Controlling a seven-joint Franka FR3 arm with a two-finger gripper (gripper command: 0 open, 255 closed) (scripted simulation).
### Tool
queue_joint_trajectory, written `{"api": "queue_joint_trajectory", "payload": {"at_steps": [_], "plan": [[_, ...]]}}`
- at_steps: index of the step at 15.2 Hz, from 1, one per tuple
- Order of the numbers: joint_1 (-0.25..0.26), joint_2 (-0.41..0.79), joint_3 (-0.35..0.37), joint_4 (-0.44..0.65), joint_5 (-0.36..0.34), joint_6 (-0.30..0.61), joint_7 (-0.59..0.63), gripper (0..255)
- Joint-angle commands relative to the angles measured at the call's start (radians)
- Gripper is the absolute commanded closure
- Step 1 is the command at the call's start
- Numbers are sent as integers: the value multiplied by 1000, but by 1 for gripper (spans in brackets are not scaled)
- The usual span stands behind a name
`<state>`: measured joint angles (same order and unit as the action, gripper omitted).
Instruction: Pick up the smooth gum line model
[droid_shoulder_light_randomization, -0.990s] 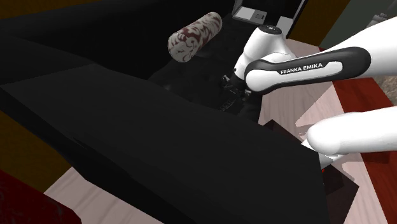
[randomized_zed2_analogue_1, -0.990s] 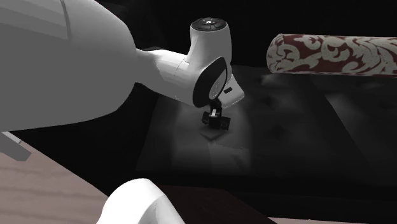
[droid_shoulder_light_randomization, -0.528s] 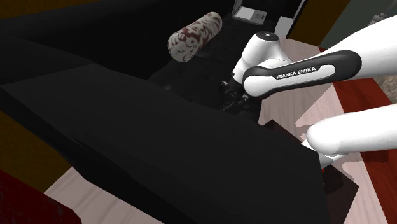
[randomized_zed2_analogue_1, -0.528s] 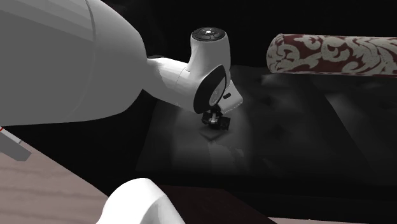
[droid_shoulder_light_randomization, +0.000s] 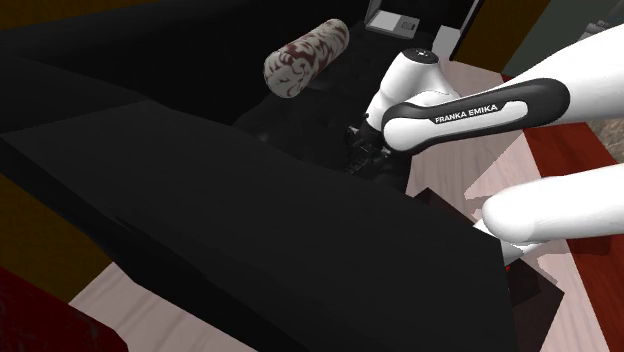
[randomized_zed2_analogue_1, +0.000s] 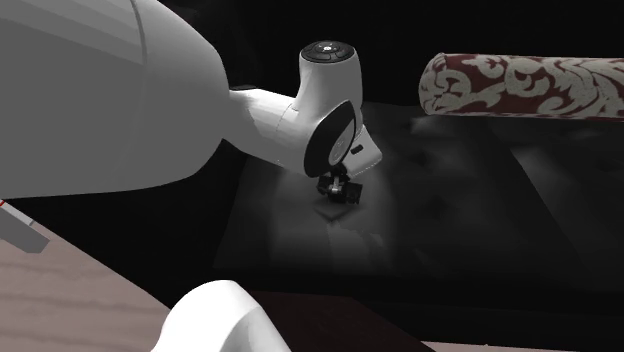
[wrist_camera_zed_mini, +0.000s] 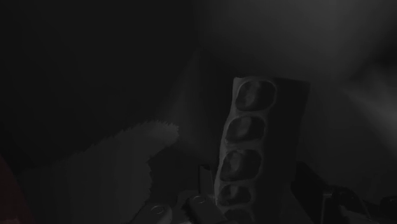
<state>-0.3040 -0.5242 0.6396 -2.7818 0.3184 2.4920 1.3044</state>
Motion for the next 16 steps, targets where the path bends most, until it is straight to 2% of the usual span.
{"api": "queue_joint_trajectory", "payload": {"at_steps": [1, 14, 16], "plan": [[5, -19, -10, 9, 1, -28, -3, 255], [19, -139, -85, 113, -19, -251, -24, 255], [19, -140, -86, 114, -19, -253, -24, 255]]}}
